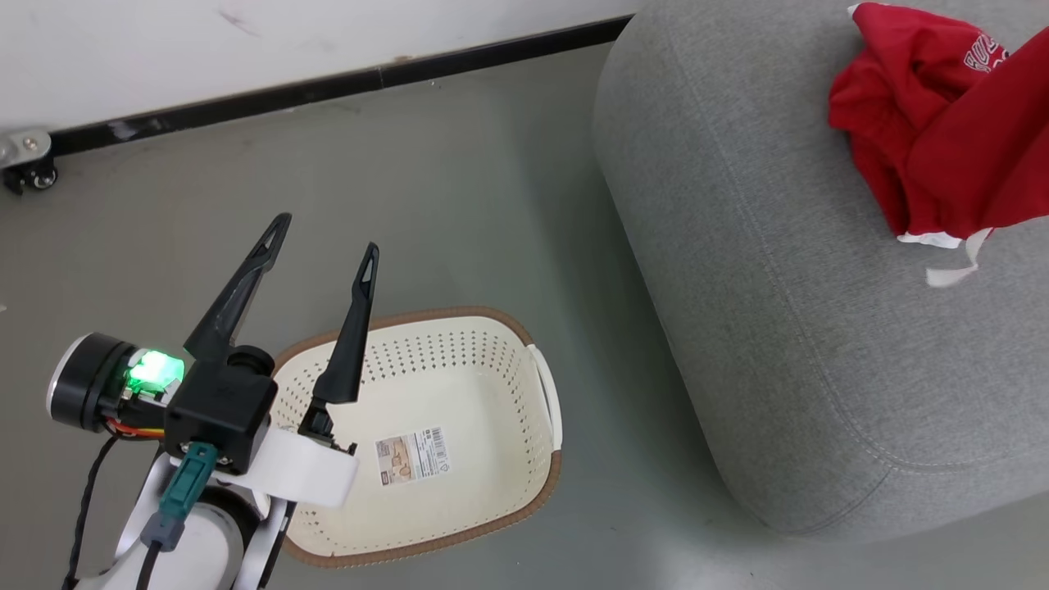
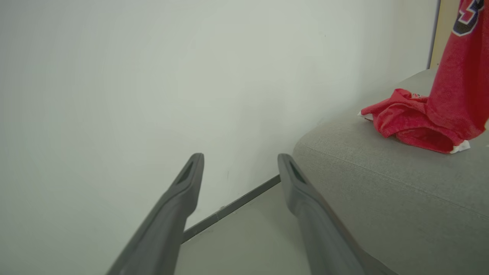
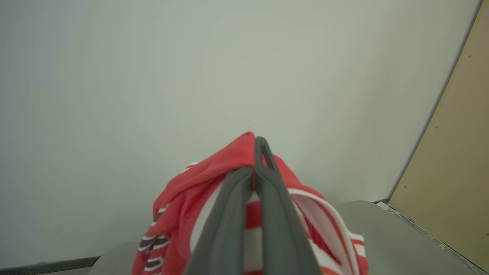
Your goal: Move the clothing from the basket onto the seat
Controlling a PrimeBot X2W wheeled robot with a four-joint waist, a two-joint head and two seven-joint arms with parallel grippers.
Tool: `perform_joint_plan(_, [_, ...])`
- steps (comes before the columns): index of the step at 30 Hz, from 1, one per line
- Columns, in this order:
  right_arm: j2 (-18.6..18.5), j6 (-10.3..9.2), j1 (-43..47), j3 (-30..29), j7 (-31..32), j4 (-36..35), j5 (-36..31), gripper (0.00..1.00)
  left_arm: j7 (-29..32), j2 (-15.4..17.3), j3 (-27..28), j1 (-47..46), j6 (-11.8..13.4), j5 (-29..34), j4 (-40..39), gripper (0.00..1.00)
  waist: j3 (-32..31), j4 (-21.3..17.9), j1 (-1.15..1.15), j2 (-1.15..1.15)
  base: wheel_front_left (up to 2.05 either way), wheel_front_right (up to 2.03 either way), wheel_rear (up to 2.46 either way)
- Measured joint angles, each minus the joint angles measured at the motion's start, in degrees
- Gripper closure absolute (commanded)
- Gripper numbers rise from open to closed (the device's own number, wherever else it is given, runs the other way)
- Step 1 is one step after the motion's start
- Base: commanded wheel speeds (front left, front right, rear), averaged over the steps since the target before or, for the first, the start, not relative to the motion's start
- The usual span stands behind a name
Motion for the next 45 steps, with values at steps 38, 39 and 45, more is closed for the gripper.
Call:
perform_joint_plan(38, [10.49, 0.0, 8.32, 1.82, -9.32, 23.2, -3.25, 1.0, 3.49, 0.77, -1.46, -4.26, -0.29, 2.44, -2.18, 0.0, 5.74, 1.3, 0.0, 0.0, 0.0, 0.0, 0.0])
perform_joint_plan(39, [10.77, 0.0, 8.36, 1.86, -9.33, 23.42, -3.25, 1.0, 3.49, 0.75, -1.47, -4.26, -0.29, 2.44, -2.09, 0.0, 5.68, 1.19, 0.0, 0.0, 0.0, 0.0, 0.0])
perform_joint_plan(45, [12.0, 0.0, 8.4, 2.37, -10.04, 24.26, -2.99, 0.04, 3.49, 0.55, -1.62, -4.26, -0.29, 2.43, -1.72, 0.0, 5.16, 0.52, 0.0, 0.0, 0.0, 0.0, 0.0])
